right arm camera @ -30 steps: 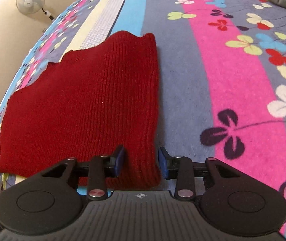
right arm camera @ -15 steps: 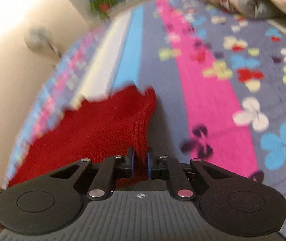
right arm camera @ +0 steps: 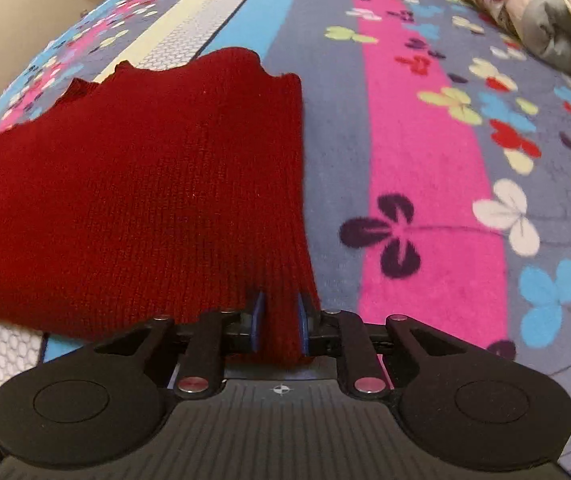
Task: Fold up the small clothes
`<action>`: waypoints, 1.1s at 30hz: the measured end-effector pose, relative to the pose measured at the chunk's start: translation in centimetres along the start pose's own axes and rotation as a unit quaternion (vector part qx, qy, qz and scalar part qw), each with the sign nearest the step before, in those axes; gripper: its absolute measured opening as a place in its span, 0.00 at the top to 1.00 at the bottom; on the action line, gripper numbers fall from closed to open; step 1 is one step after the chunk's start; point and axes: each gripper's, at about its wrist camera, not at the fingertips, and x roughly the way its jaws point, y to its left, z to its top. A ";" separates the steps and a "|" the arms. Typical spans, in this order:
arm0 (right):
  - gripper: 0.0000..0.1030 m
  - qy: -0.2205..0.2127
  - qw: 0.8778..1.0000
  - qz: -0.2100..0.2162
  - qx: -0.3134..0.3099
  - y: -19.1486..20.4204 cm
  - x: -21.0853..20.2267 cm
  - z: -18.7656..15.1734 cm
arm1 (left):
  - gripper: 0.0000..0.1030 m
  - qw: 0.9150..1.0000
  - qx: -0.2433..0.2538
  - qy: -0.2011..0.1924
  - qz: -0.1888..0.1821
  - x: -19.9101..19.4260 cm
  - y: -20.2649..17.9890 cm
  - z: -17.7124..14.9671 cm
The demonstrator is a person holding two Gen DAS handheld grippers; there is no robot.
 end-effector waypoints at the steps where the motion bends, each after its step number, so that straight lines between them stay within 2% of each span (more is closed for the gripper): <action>1: 0.81 -0.013 1.000 0.001 0.004 0.1 -0.6 -0.1 | 0.67 1.000 -0.009 -0.018 0.001 -0.8 0.4 0.0; 2: 0.80 -0.030 1.000 0.000 0.003 0.4 -1.2 -0.1 | 0.66 0.999 -0.019 -0.039 0.004 -1.6 0.9 0.0; 4: 0.76 -0.072 0.997 -0.009 -0.024 1.7 -2.6 -0.3 | 0.55 0.997 -0.039 -0.063 0.015 -2.5 1.6 0.2; 6: 0.69 -0.104 0.993 -0.018 -0.043 3.0 -3.4 -0.8 | 0.50 0.994 -0.060 -0.075 0.042 -3.0 2.6 0.2; 11: 0.69 -0.140 0.989 -0.011 -0.053 6.5 -3.3 -1.3 | 0.45 0.985 -0.109 -0.098 0.087 -4.9 5.1 -0.2; 14: 0.69 -0.163 0.985 0.002 -0.057 10.4 -3.6 -2.0 | 0.45 0.981 -0.124 -0.112 0.104 -6.2 6.7 -0.7; 16: 0.74 -0.179 0.982 0.012 -0.056 13.6 -3.8 -2.4 | 0.44 0.977 -0.136 -0.122 0.107 -7.1 7.8 -1.2; 17: 0.84 -0.185 0.981 0.018 -0.054 15.0 -4.0 -2.5 | 0.44 0.974 -0.148 -0.130 0.109 -7.9 8.4 -1.6; 18: 0.90 -0.188 0.981 0.027 -0.048 16.7 -4.1 -2.6 | 0.44 0.972 -0.159 -0.136 0.111 -8.6 9.0 -2.0; 22: 0.89 -0.186 0.979 0.071 -0.045 23.3 -3.8 -3.0 | 0.44 0.954 -0.204 -0.168 0.140 -11.9 11.0 -4.9; 25: 0.88 -0.179 0.974 0.114 -0.076 29.0 -3.5 -3.8 | 0.44 0.945 -0.230 -0.178 0.150 -13.5 12.3 -7.1; 26: 0.84 -0.173 0.971 0.128 -0.100 31.3 -3.1 -4.2 | 0.44 0.943 -0.235 -0.181 0.149 -13.8 12.7 -7.6; 29: 0.64 -0.156 0.960 0.155 -0.173 36.6 -2.2 -5.7 | 0.43 0.941 -0.245 -0.177 0.151 -14.1 14.0 -8.8; 33: 0.52 -0.121 0.940 0.169 -0.272 41.9 -0.4 -8.0 | 0.43 0.937 -0.263 -0.170 0.153 -14.4 15.4 -10.3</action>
